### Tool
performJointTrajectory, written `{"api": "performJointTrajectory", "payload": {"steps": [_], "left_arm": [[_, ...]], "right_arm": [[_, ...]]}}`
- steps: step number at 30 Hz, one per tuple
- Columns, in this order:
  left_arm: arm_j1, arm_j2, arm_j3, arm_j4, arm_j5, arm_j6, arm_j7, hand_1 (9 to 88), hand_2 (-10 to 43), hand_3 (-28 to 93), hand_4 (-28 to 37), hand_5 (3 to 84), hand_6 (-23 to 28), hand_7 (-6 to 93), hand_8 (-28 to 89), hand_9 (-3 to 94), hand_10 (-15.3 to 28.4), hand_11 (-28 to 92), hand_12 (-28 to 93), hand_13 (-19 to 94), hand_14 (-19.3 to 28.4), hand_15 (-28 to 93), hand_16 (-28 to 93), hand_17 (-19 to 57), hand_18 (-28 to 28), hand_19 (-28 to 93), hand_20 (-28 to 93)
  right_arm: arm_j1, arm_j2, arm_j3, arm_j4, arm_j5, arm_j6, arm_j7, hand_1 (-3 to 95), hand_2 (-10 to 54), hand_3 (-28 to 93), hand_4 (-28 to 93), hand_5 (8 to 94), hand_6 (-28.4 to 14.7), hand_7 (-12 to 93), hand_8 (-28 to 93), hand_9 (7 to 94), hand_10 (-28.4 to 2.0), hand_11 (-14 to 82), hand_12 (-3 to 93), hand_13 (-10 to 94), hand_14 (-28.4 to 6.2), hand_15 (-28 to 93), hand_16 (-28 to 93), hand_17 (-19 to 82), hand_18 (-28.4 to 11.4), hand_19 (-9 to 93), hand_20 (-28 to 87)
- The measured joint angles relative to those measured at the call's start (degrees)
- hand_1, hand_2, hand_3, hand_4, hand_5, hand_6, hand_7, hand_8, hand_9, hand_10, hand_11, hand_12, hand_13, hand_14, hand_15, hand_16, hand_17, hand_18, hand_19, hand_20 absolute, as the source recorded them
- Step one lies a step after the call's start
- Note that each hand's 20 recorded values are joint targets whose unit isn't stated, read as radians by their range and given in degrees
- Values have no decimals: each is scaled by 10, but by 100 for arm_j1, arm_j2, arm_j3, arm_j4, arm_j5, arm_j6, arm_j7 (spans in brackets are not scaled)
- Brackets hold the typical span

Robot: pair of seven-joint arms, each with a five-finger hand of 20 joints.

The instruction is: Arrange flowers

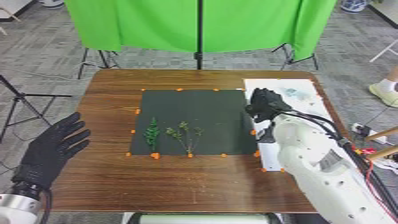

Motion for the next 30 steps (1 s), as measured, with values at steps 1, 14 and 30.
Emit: {"api": "performJointTrajectory", "payload": {"steps": [1,14,30], "left_arm": [[0,0,0,0,0,0,0,267,-7,717,-272,293,30,232,-131,202,100,289,126,151,129,442,-33,-100,192,459,93],[-1,0,1,0,0,-2,-7,267,-9,719,-274,293,30,232,-131,202,100,290,126,151,128,441,-33,-100,192,458,93],[-23,0,18,7,0,-5,-21,268,-8,718,-274,293,30,233,-131,202,101,289,127,151,128,441,-32,-101,194,461,92]], "right_arm": [[1,-9,-1,-47,9,5,-2,389,-8,932,-50,937,-176,434,-72,868,-97,373,357,792,-58,735,326,506,-194,932,632],[-98,-193,-376,-485,-598,-22,-318,384,-5,932,-54,937,-173,438,-82,867,-92,374,355,795,-57,736,321,508,-193,932,632],[-251,-283,-955,-50,-1915,-1,-570,360,-8,932,-79,937,-181,449,-201,875,-83,398,315,808,-44,734,291,514,-185,932,625]]}}
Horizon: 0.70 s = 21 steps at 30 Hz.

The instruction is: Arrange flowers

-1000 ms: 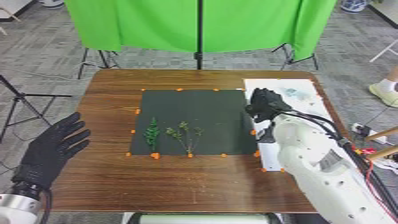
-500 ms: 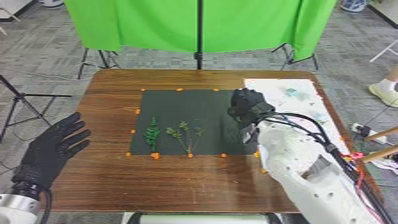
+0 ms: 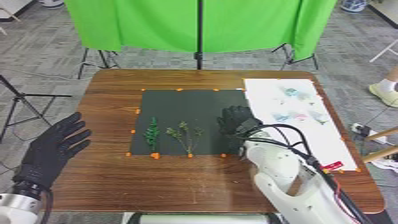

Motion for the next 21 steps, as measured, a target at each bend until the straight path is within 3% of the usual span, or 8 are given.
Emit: {"api": "performJointTrajectory", "payload": {"steps": [4,6,9,12,14,16,21], "left_arm": [[-6,0,3,3,-1,0,-1,268,-7,717,-273,293,30,232,-131,202,100,289,127,151,128,442,-32,-101,195,461,91],[-9,0,7,3,-1,0,-2,268,-8,718,-273,291,29,232,-131,202,101,289,127,151,128,442,-32,-101,194,462,91],[-16,0,15,6,-1,0,-6,268,-8,718,-273,291,30,232,-131,202,101,289,127,151,128,441,-33,-101,194,462,91],[-19,2,18,9,-1,1,-7,267,-7,718,-273,291,29,232,-131,202,101,290,127,151,128,441,-32,-101,194,461,90],[-22,4,18,10,-1,1,-9,268,-7,717,-273,291,29,232,-131,202,101,290,127,151,127,441,-32,-101,194,462,91],[-29,4,19,12,-1,1,-13,267,-7,717,-272,290,29,232,-131,202,101,290,127,151,128,440,-33,-101,194,462,91],[-34,4,21,16,-1,-5,-17,268,-7,716,-272,290,29,232,-131,202,101,290,127,151,128,443,-33,-96,196,470,95]], "right_arm": [[-56,0,-28,-85,58,-135,-81,352,-9,926,-136,937,-187,483,-275,872,-89,418,267,815,-37,722,289,516,-181,932,621],[-59,-6,-83,-90,56,-248,-97,356,-26,921,-159,937,-164,513,-282,871,-90,416,255,815,-36,714,289,514,-179,932,617],[-58,-49,-105,-135,-8,-561,-99,388,-92,894,-204,913,-87,615,-283,923,-90,316,270,867,-33,613,327,525,-194,932,543],[-50,-102,-105,-175,-63,-773,-104,384,-95,889,-223,906,-75,619,-283,923,-91,321,252,870,-32,604,332,526,-195,932,538],[-42,-121,-126,-164,-74,-773,-100,391,-95,864,-257,844,-34,728,-282,921,-89,322,245,870,-31,601,334,526,-195,932,537],[-27,-135,-148,-148,-68,-763,-78,369,-95,857,-271,826,-7,743,-283,921,-89,322,245,871,-31,601,332,527,-195,932,535],[-11,-154,-206,-85,-1,-722,2,327,-95,839,-279,801,4,746,-283,916,-90,311,241,871,-33,597,330,529,-194,932,537]]}}
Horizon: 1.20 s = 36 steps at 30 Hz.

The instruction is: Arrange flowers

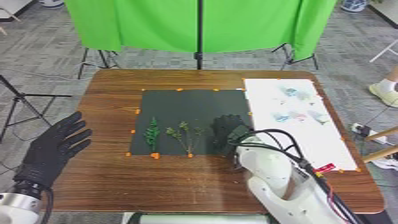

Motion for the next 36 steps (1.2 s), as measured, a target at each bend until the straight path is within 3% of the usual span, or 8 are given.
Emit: {"api": "performJointTrajectory", "payload": {"steps": [15,19,23,25,27,31,36], "left_arm": [[-41,37,3,36,0,-26,-37,268,-6,716,-271,290,30,233,-131,202,100,290,126,150,129,445,-34,-97,196,468,93],[-43,45,4,39,0,-29,-39,268,-6,716,-272,290,30,233,-132,202,100,290,126,150,129,444,-34,-97,196,468,94],[-45,49,4,40,0,-34,-44,267,-6,717,-272,290,30,233,-132,203,101,289,126,151,128,443,-34,-97,196,468,93],[-45,50,4,40,0,-35,-44,268,-6,716,-272,290,29,233,-132,202,101,289,126,151,128,443,-34,-97,196,468,94],[-44,50,3,40,0,-36,-44,267,-6,717,-272,290,30,233,-132,202,101,289,126,151,128,442,-34,-97,196,468,94],[-35,50,-4,39,0,-36,-37,267,-6,718,-272,290,29,233,-132,203,101,289,126,151,129,443,-33,-97,196,468,94],[2,46,-8,27,0,-28,-18,268,-6,717,-273,289,29,233,-132,203,101,290,126,152,129,443,-34,-97,196,467,93]], "right_arm": [[122,27,-6,66,51,289,128,291,-80,835,-280,765,-3,733,-283,895,-96,288,229,861,-35,591,324,517,-191,932,538],[152,47,93,48,86,361,180,249,-51,824,-276,745,-12,738,-283,885,-98,288,231,856,-36,592,324,511,-192,932,540],[147,112,216,-38,93,496,223,226,-26,812,-266,669,-27,602,-280,772,-116,368,268,778,-60,654,329,456,-196,932,528],[126,156,321,-93,142,632,247,218,-17,821,-260,642,-28,410,-269,641,-135,523,321,666,-100,753,341,390,-194,931,478],[80,213,481,-156,234,844,251,219,-21,838,-261,589,-38,319,-238,565,-147,575,335,604,-114,782,333,362,-191,930,446],[-22,371,941,-256,502,1036,238,240,-53,872,-274,465,-58,289,-220,425,-150,542,272,486,-114,762,260,311,-184,904,419],[-87,749,1391,-188,504,1023,300,236,-95,867,-283,344,-55,222,-190,316,-138,412,210,380,-130,766,185,264,-191,875,424]]}}
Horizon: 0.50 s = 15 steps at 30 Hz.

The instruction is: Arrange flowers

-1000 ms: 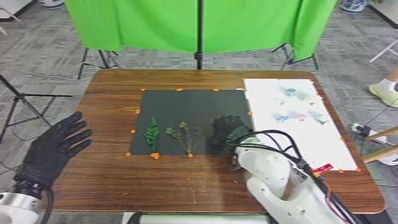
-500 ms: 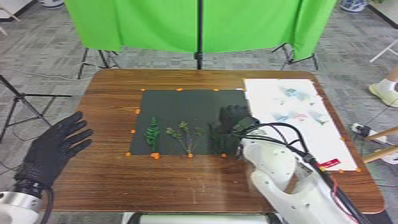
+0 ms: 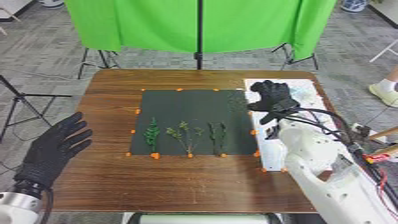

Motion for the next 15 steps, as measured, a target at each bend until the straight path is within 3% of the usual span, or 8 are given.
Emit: {"api": "performJointTrajectory", "payload": {"steps": [7,10,15], "left_arm": [[44,-41,-6,-4,0,1,14,268,-6,716,-272,288,29,233,-131,203,100,290,126,152,128,442,-34,-97,196,467,94],[44,-49,-10,-6,0,2,20,267,-6,718,-272,288,28,233,-131,203,100,291,126,152,128,441,-34,-97,196,467,94],[60,-54,-45,-23,0,11,37,267,-7,719,-273,288,29,234,-132,203,100,291,125,152,128,441,-33,-97,196,467,94]], "right_arm": [[-3,333,320,361,-108,-644,317,246,-95,857,-283,324,-40,239,-194,327,-107,397,205,386,-118,758,164,253,-194,856,428],[-86,404,414,384,-212,-818,206,238,-95,859,-283,305,-34,256,-200,313,-118,413,216,384,-118,759,166,252,-195,853,435],[-243,494,500,359,-230,-938,34,253,-95,850,-283,365,-27,290,-218,368,-131,470,232,427,-106,749,172,265,-191,850,440]]}}
